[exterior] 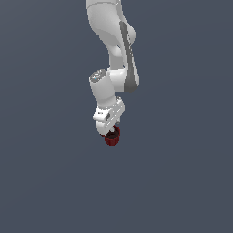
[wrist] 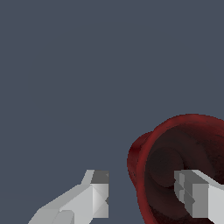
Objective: Pick up the object and move it to a goal position.
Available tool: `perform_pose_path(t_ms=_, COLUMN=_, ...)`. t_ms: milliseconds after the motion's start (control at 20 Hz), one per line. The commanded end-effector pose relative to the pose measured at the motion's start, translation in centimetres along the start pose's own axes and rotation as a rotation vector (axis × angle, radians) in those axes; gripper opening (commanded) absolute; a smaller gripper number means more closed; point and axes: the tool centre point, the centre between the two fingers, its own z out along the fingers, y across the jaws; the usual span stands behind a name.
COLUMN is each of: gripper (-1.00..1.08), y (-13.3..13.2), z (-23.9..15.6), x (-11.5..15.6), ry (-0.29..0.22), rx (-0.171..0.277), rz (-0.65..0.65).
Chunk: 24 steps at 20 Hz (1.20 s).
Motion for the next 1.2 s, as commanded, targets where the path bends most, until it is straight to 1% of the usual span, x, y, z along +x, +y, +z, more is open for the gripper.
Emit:
perform_pose_path(t_ms=0, gripper=0.28, y=0.0, z=0.6, x=0.0, ry=0.0, rx=0.0, rz=-0.001)
perform_pose_path(t_ms=100, gripper=0.28, y=0.0, z=0.7, x=0.0, ry=0.0, rx=0.0, rz=-0.001)
perform_pose_path(t_ms=150, gripper=-1.0, y=0.0, z=0.7, x=0.0, ry=0.0, rx=0.0, rz=-0.001)
perform_pose_path(t_ms=800, gripper=-1.0, y=0.2, z=0.4, x=0.1, ry=0.001, rx=-0.004, rz=-0.002)
perform_pose_path(t_ms=1150, gripper=-1.0, y=1.8, z=-1.1, x=1.0, ry=0.0, rx=-0.004, rz=-0.002)
